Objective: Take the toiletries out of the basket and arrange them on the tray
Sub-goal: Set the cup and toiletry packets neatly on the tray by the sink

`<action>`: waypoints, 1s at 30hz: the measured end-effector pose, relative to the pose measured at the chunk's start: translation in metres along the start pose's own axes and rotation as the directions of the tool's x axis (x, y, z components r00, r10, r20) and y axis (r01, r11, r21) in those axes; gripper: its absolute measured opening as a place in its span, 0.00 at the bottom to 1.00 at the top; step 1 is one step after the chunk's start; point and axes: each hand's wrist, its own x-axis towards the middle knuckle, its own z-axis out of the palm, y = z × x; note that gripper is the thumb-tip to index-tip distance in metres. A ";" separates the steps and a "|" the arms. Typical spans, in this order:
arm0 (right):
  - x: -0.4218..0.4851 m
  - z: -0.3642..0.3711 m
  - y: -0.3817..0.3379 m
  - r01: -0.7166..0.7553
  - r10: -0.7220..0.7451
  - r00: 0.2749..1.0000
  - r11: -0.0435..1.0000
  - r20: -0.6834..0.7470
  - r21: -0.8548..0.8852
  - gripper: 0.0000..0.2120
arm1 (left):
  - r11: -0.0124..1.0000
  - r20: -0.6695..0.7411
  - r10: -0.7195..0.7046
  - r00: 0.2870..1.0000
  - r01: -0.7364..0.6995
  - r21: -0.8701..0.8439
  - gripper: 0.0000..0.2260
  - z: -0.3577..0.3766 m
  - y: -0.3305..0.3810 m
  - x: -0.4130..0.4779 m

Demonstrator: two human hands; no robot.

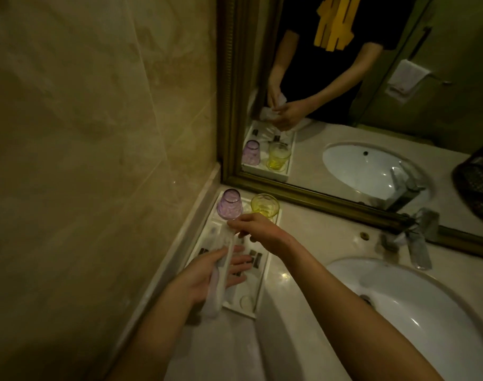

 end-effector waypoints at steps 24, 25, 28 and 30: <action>0.022 -0.003 0.019 0.077 -0.087 0.991 0.991 -0.102 -0.107 0.14 | 0.833 -0.426 0.331 0.842 -0.048 0.552 0.16 -0.037 -0.022 0.009; 0.025 0.002 0.024 0.069 -0.077 0.991 0.995 -0.107 -0.079 0.14 | 0.800 -0.426 0.364 0.828 -0.044 0.598 0.14 -0.040 -0.024 0.006; 0.034 0.016 0.033 0.052 -0.055 0.991 0.998 -0.119 -0.027 0.14 | 0.498 -0.338 0.532 0.776 0.036 0.867 0.12 -0.047 -0.038 -0.007; 0.040 0.023 0.036 0.048 -0.051 0.992 0.998 -0.113 -0.028 0.14 | 0.186 -0.145 0.617 0.773 0.036 0.982 0.15 -0.050 -0.055 -0.012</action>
